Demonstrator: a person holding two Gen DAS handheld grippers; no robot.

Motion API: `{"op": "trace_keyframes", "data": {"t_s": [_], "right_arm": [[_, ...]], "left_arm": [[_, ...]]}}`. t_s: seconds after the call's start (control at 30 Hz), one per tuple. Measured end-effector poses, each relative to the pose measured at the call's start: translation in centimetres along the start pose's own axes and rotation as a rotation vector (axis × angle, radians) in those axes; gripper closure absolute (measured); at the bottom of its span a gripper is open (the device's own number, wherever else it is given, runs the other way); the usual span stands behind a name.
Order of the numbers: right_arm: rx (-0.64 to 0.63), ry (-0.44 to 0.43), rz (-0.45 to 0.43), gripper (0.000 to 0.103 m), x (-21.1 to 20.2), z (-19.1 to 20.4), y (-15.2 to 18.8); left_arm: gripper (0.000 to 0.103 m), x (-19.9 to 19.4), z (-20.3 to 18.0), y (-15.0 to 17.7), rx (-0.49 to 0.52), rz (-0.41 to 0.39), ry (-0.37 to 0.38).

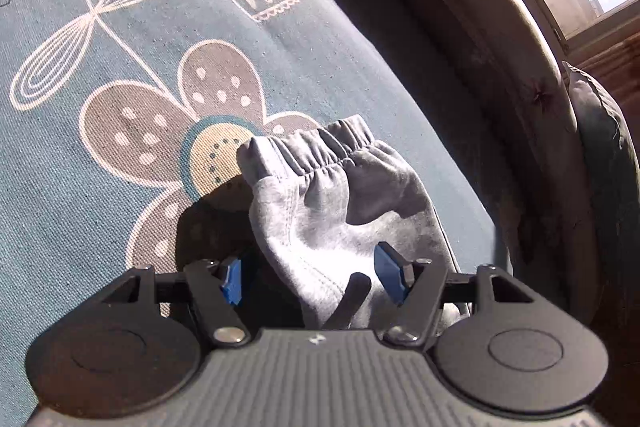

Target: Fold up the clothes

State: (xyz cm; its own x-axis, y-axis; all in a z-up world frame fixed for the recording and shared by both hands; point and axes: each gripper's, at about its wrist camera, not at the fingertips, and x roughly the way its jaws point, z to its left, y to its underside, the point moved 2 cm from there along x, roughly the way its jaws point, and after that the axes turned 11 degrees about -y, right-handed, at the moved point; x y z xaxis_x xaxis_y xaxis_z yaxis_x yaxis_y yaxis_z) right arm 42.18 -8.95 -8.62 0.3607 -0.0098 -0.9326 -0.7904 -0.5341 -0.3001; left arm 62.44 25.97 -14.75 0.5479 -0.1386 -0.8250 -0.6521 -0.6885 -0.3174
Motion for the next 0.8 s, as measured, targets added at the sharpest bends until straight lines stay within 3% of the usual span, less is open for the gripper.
{"op": "trace_keyframes", "data": {"t_s": [0.23,0.27,0.3,0.37,0.47,0.5,0.53,0.63,0.8], "right_arm": [[0.002,0.077,0.080,0.059,0.3,-0.3,0.9],[-0.006,0.094,0.095,0.059,0.4,-0.2,1.0],[-0.014,0.109,0.109,0.059,0.5,-0.1,1.0],[-0.035,0.146,0.130,0.059,0.8,0.2,1.0],[-0.054,0.174,0.162,0.062,1.3,0.6,0.9],[-0.052,0.171,0.171,0.084,1.3,0.7,0.8],[-0.047,0.165,0.180,0.093,1.3,0.7,0.6],[-0.004,0.160,0.163,0.093,0.6,0.3,0.3],[0.052,0.163,0.107,0.095,-1.8,-1.1,-0.8]], "left_arm": [[0.040,2.7,-2.3,-2.3,0.013,-0.001,0.051],[0.054,2.8,-2.6,-2.5,0.025,-0.002,0.042],[0.080,2.8,-3.0,-2.7,0.037,-0.004,0.031],[0.096,2.3,-3.8,-3.0,0.069,-0.012,-0.003],[0.097,1.1,-4.5,-3.4,0.086,-0.035,-0.011],[0.097,0.8,-4.7,-3.5,0.093,-0.039,-0.009],[0.098,0.4,-5.1,-3.7,0.107,-0.045,-0.008],[0.098,-0.7,-6.6,-4.2,0.173,-0.079,-0.005],[0.099,-2.9,-7.5,-6.1,0.184,-0.124,0.044]]}}
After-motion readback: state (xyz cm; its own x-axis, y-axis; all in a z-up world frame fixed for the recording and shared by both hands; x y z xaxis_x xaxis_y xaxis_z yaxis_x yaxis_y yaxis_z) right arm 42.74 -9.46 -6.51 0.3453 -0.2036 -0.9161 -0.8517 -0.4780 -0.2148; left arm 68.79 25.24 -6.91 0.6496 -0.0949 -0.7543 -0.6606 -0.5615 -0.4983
